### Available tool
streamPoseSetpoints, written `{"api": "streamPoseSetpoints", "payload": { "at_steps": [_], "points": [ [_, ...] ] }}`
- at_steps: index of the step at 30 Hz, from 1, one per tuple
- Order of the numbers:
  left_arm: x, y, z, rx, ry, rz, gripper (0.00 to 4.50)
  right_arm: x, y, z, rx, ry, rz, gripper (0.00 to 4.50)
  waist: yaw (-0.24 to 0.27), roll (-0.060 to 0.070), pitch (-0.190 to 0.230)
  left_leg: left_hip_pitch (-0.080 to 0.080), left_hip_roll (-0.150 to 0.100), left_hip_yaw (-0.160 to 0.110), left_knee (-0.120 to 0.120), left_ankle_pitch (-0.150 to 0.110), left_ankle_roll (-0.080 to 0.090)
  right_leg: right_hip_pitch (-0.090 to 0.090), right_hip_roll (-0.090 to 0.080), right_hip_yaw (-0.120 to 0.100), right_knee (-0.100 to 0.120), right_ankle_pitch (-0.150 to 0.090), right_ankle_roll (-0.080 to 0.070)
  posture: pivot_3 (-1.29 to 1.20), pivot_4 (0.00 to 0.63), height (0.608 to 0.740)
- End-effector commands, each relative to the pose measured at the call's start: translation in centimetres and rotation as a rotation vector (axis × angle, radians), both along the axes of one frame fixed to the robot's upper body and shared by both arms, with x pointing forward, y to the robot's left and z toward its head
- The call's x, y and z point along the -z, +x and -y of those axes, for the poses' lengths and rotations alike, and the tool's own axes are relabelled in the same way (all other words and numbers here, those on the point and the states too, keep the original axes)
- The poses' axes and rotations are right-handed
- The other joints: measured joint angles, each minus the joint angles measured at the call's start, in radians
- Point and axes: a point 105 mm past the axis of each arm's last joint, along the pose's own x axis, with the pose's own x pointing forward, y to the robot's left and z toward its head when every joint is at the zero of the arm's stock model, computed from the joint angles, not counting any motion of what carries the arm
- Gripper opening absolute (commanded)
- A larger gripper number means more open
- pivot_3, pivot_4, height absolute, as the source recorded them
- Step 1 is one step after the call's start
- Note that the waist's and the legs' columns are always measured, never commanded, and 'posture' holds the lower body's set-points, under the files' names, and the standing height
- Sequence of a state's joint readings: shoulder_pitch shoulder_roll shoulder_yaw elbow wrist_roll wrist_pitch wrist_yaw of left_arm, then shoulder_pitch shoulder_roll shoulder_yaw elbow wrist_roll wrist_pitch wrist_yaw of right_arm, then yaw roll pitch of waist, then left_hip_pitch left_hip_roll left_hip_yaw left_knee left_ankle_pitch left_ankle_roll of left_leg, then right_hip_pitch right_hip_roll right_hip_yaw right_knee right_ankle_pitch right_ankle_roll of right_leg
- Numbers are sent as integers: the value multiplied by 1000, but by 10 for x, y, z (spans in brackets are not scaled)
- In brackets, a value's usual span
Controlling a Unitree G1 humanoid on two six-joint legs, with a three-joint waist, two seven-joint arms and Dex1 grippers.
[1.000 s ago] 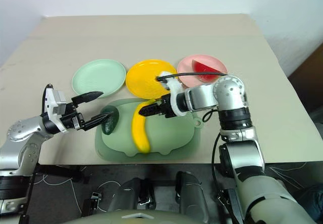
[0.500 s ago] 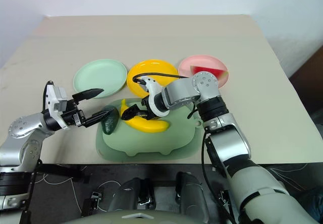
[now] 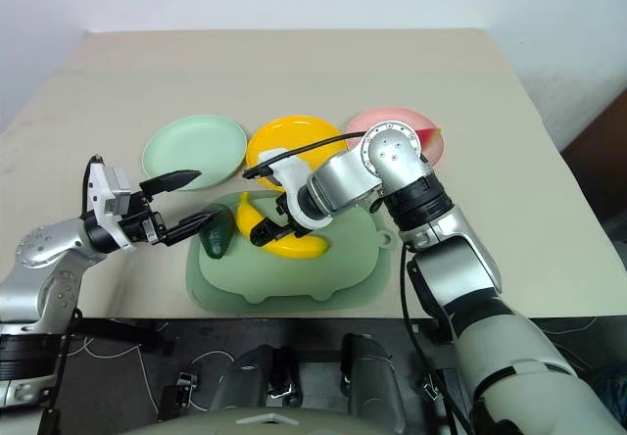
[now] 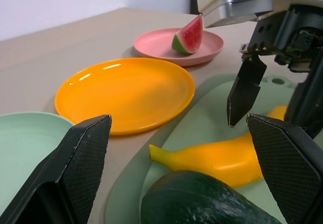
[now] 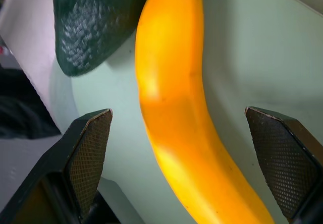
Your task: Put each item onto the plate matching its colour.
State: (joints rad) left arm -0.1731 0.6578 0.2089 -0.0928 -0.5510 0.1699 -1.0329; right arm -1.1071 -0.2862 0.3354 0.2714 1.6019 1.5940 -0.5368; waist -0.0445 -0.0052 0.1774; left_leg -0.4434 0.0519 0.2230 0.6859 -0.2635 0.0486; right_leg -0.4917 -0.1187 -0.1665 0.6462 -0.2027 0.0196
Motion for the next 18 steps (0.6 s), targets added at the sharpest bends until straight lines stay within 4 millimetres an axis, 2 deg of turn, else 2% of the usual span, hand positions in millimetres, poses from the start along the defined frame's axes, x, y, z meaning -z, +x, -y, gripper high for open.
{"api": "streamPoseSetpoints", "payload": {
  "at_steps": [1, 16, 18],
  "points": [
    [-11, -1, 5, 19, 8, 50, 4500, -9, -5, -5, -76, -2, 66, 4470, 0, 0, 0, 0, 0, 0, 0, 0, 0, 0, 0, 0, 0, 0, 0, 0, 150, 696],
    [-11, 0, 4, 22, 12, 54, 4500, 6, -4, -4, -144, -65, 141, 4470, 0, 0, 0, 0, 0, 0, 0, -1, -2, 0, 0, 0, 0, 0, 0, 0, 150, 696],
    [-10, 0, 4, 23, 11, 53, 4500, 6, -5, -5, -150, -62, 140, 4094, 0, 0, 0, 0, 0, 0, 0, -1, -3, -1, 0, 0, 0, 0, 0, 0, 150, 696]
  ]
}}
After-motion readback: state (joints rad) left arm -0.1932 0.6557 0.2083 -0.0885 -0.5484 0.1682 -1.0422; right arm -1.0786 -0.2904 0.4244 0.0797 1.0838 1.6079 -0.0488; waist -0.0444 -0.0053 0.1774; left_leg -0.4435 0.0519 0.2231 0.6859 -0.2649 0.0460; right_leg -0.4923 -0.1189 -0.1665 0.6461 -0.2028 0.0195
